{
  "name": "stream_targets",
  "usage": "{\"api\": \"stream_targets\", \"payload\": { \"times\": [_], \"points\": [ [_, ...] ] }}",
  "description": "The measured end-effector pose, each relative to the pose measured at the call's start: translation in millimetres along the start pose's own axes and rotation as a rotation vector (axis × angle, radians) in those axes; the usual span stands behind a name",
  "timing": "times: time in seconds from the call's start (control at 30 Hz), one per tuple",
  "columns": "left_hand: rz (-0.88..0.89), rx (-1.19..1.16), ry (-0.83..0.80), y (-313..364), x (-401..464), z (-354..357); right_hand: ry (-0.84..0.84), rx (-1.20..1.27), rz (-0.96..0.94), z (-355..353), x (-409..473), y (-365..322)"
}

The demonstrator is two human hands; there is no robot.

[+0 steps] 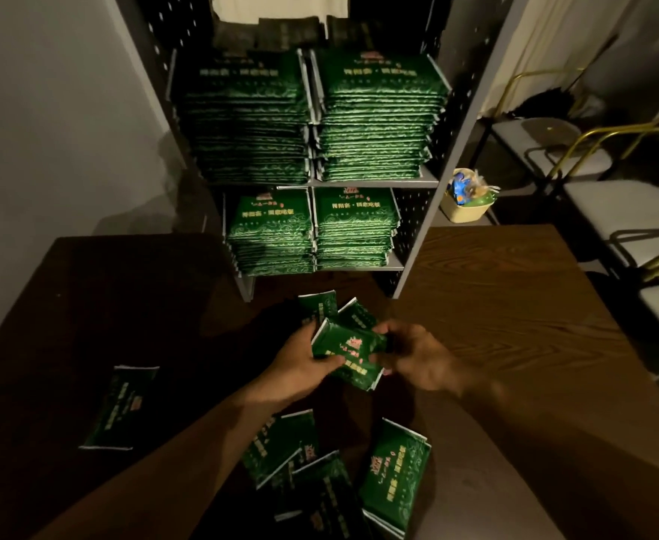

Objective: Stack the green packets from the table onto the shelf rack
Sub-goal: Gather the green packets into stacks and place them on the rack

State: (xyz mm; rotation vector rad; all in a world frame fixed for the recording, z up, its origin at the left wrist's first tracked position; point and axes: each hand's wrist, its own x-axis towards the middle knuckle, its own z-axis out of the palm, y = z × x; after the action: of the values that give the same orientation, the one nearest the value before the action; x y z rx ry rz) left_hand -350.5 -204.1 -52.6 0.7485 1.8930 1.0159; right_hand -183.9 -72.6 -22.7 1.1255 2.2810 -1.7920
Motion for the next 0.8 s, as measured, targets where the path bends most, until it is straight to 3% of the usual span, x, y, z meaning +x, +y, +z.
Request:
{"api": "stream_targets", "payload": {
  "times": [0.13,0.2,0.27,0.33,0.37,0.47,0.6,0.8],
  "points": [
    [-0.095,-0.179,-0.122,-12,-15,-12,-0.047,-0.117,0.011,14,16,-1],
    [-0.077,-0.135,-0.111,-22,-19,-23,-0.099,-0.122,0.085,25,27,5],
    [-0.109,-0.081,-0.077,-30,-22,-36,0.110,-0.128,0.111,31,37,10],
    [-0.168,-0.064,-0.047,-33,-24,-48,0.412,-0.288,0.137,31,43,13],
    [-0.178,-0.046,-0.049,-36,-25,-53,0.468,-0.368,0.178,31,45,13],
    [-0.120,0.134,-0.120,-41,-19,-65,0.366,-0.444,0.325,37,55,13],
    [0.028,0.321,-0.258,-33,-2,-60,0.319,-0.455,0.364,54,69,15],
    [-0.073,0.423,-0.425,-32,18,-43,0.379,-0.241,0.342,57,83,18]
  ]
}}
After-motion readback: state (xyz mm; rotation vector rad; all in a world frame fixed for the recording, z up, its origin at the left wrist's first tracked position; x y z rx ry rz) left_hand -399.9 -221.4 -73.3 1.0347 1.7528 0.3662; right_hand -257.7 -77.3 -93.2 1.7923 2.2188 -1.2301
